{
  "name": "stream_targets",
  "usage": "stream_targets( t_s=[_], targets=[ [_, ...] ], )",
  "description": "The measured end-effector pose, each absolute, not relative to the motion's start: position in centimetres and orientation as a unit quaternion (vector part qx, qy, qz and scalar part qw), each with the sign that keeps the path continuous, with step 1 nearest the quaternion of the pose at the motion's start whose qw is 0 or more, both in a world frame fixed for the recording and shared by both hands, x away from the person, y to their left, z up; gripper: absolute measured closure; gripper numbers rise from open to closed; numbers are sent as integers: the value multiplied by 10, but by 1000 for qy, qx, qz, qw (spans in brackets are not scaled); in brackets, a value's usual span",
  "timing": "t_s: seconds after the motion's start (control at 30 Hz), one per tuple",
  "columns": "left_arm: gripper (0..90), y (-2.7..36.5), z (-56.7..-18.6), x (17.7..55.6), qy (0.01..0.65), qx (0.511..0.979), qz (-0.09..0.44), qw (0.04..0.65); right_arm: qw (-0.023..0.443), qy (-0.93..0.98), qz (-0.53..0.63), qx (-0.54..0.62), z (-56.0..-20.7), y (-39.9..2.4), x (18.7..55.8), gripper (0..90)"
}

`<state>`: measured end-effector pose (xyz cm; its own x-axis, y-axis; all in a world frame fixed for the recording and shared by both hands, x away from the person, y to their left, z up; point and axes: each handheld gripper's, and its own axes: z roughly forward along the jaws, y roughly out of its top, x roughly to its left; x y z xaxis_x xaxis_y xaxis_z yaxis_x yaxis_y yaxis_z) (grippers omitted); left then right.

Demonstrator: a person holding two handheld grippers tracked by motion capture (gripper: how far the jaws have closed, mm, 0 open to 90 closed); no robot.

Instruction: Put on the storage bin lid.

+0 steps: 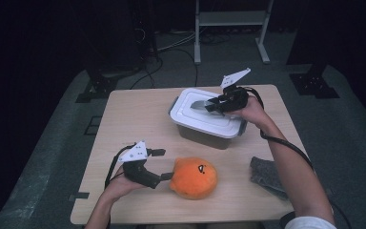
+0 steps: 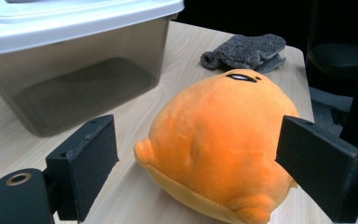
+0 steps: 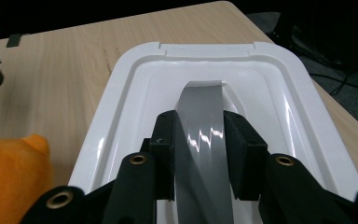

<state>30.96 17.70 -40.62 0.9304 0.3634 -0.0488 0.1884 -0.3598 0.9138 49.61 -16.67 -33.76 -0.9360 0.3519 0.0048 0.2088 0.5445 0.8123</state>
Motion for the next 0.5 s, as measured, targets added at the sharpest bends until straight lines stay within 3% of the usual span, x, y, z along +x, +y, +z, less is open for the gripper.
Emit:
stream_targets(
  t_s=[0.5],
  targets=[
    [117,178,-405,308,166,821,85,540,69,879,452,137,-338,-152,472,658]
  ],
)
